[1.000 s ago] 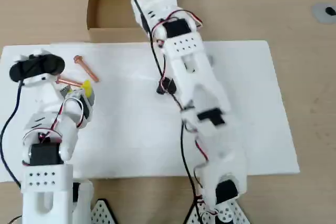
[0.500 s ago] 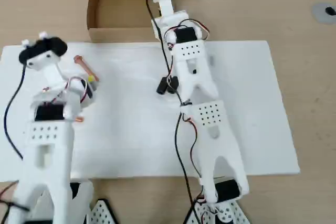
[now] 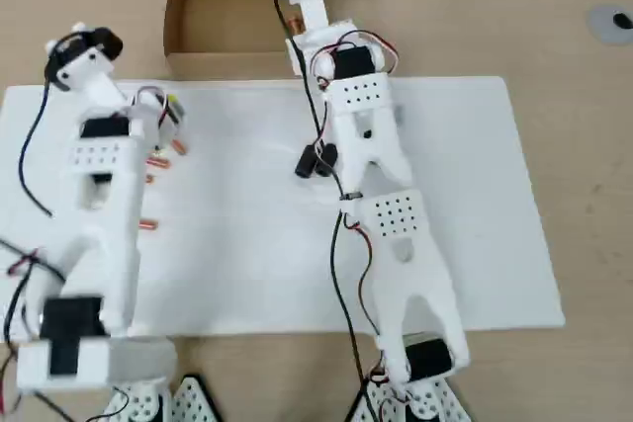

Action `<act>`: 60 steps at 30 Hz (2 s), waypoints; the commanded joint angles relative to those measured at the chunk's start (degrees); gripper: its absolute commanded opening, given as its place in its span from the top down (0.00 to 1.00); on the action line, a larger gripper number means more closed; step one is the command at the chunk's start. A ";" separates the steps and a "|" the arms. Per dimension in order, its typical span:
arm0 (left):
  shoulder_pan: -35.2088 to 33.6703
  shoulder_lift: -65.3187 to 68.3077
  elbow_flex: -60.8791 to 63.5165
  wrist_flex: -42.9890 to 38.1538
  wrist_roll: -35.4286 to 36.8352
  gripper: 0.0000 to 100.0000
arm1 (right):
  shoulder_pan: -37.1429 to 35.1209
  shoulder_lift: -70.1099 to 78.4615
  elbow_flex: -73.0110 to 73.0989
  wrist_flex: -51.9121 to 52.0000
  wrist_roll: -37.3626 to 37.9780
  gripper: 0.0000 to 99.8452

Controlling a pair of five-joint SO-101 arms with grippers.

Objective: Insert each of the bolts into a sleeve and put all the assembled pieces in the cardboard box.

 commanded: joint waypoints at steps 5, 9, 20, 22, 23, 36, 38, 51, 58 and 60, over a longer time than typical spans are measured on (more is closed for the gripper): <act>-3.78 16.66 -18.02 -0.35 11.52 0.83 | 0.48 -1.36 -7.69 7.56 0.62 0.80; -4.92 24.40 -26.81 2.55 10.02 0.83 | 0.57 -3.30 -7.60 10.99 0.53 0.80; -4.84 44.88 -53.27 15.30 8.09 0.83 | 0.40 -5.58 -7.60 11.69 0.44 0.80; -4.84 48.48 -58.55 19.16 7.91 0.83 | 0.40 -5.85 -7.60 11.69 0.44 0.80; -4.84 50.24 -61.36 21.27 7.03 0.83 | 0.40 -5.93 -7.60 11.69 0.44 0.80; -0.70 65.10 -96.79 51.69 -3.60 0.84 | 0.40 -6.11 -7.60 11.69 0.44 0.80; -1.05 65.10 -100.40 54.33 -3.43 0.83 | 0.40 -6.11 -7.60 11.69 0.44 0.80; -0.79 66.15 -99.08 57.05 -3.43 0.84 | 0.40 -6.11 -7.60 11.78 0.70 0.80; -0.70 66.24 -96.00 56.79 -3.60 0.84 | 0.40 -6.02 -7.60 11.78 0.53 0.80; -0.70 66.42 -95.12 55.47 -3.60 0.84 | 0.40 -6.02 -7.60 11.78 0.53 0.80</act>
